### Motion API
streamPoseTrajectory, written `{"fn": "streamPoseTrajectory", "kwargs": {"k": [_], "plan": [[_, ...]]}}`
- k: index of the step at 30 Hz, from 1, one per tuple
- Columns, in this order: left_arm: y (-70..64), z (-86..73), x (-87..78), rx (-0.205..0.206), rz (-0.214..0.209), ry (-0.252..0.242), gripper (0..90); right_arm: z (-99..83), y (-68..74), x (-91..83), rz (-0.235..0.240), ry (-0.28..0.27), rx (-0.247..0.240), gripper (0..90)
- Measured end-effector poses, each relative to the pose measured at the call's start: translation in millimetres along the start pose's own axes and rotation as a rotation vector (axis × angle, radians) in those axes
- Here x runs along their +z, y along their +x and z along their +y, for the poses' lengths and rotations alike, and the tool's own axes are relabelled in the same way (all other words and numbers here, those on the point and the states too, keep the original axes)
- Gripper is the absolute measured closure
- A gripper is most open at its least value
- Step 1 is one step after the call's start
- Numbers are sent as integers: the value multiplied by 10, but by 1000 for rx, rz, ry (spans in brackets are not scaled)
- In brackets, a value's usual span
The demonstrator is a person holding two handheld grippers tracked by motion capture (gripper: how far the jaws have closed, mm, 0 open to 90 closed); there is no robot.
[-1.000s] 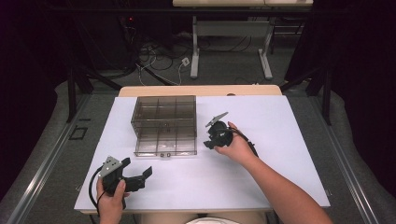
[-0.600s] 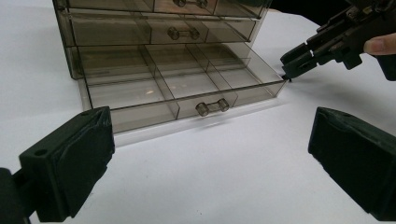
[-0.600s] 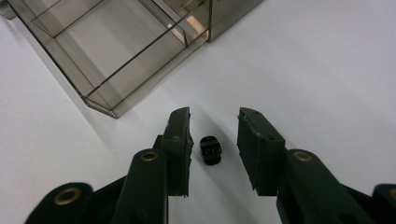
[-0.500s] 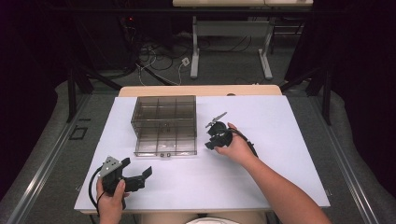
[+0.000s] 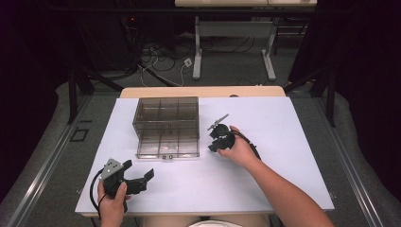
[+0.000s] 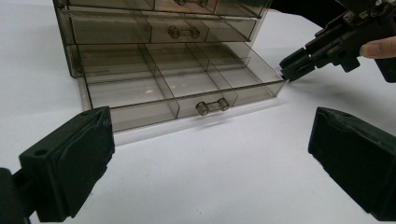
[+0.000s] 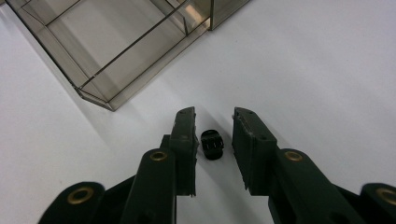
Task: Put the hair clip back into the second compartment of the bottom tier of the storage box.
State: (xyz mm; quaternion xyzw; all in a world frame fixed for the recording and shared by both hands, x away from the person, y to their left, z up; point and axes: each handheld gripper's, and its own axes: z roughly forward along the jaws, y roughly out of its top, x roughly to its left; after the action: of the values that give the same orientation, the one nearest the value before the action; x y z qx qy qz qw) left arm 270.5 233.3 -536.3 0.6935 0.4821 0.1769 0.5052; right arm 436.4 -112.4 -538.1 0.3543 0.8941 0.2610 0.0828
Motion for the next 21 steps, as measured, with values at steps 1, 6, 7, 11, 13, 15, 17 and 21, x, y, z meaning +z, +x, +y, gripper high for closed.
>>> {"fn": "streamPoseTrajectory", "kwargs": {"k": [1,6,7,11,13,15,17,21], "plan": [[0,0,0,0,0,0,8,-1,1,3,0,-3,1,710],[1,0,0,-1,-2,-1,8,0,-1,-4,4,20,3,746],[1,0,0,0,-1,-1,8,-1,-1,-2,3,21,3,752],[-1,0,0,-1,-2,-1,8,-4,2,11,5,21,6,798],[-1,-1,0,-1,-2,-1,8,1,0,-1,4,37,5,805],[-1,-1,1,-1,-2,0,8,2,1,-2,6,41,8,806],[-2,0,2,-2,-2,-1,8,2,4,-4,5,43,10,806],[-2,0,4,0,-2,0,8,3,6,-4,6,46,11,806]]}}
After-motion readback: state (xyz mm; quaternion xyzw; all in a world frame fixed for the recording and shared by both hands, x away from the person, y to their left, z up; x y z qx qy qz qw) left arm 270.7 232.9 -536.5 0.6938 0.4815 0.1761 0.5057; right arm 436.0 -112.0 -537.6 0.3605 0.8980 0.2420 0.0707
